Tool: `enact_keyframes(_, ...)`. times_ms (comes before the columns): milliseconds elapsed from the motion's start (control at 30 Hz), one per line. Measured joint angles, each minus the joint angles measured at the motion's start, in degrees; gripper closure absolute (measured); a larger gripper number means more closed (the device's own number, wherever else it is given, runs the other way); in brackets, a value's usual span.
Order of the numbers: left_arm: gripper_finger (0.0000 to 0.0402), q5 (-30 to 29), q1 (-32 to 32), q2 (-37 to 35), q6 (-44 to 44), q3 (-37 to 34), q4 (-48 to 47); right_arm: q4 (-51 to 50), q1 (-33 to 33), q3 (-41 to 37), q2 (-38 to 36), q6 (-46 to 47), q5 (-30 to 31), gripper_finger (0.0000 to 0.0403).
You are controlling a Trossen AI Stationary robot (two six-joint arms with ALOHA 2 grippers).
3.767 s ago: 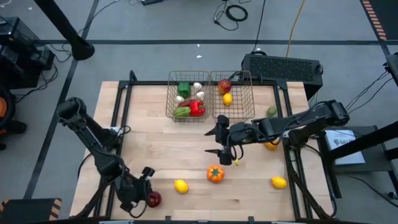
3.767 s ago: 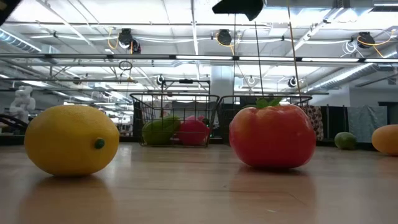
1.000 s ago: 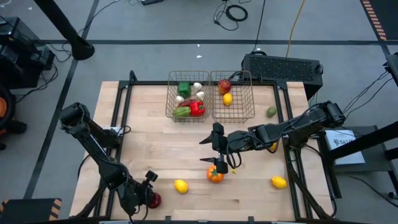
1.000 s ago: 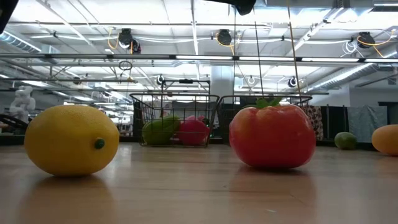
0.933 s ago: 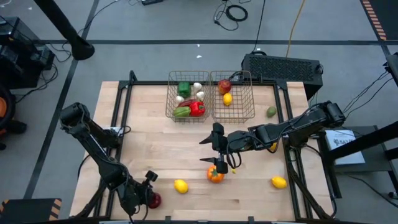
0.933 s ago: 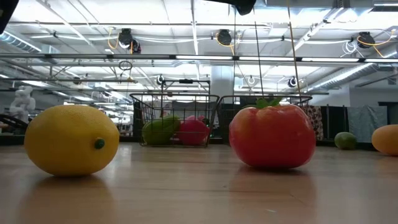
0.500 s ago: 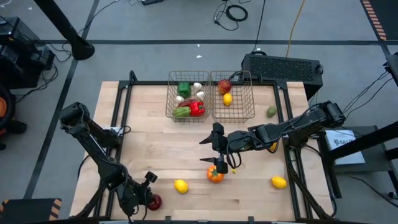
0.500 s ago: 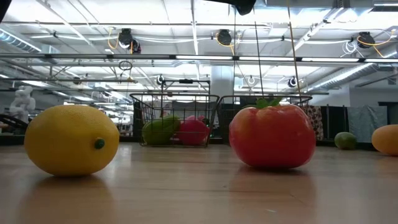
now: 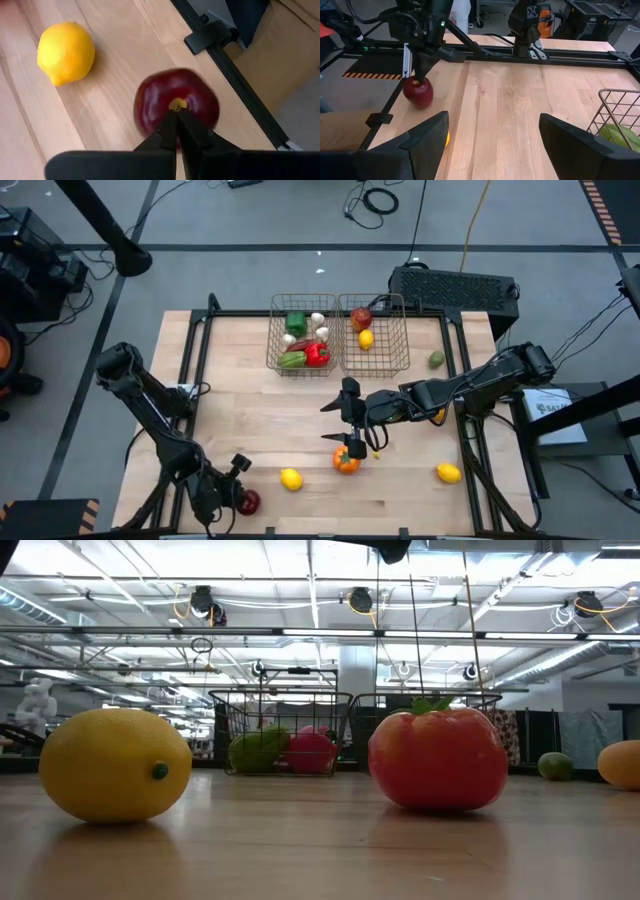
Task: Sort produce into baskets
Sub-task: Put the apple into the right mesh basket
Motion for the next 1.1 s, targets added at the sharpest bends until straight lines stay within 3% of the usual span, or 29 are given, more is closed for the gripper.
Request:
enact_keyframes(200,0.0396,-1.39,0.0,-3.11,0.03,-0.02,0.26,0.0,-0.02,0.0,0.0,-0.04,-0.01,0.0102)
enact_keyframes(433,0.0398,-9.11,1.9,-6.8,5.57,0.0,0.12,-0.14,-0.02,0.01,-0.37,-0.94,-0.01,0.0102)
enact_keyframes(733,0.0399,-23.14,15.39,-13.91,24.08,4.32,1.28,-17.33,-0.02,5.51,-7.35,-6.39,3.94,0.0102)
enact_keyframes(933,0.0399,-22.29,29.8,-14.09,37.33,10.4,9.55,-22.91,0.0,5.51,-15.59,-12.01,3.46,0.0102)
enact_keyframes(1100,0.0399,-13.62,39.94,-11.83,46.66,11.69,21.39,-24.6,-0.02,3.84,-21.11,-12.7,4.59,0.0102)
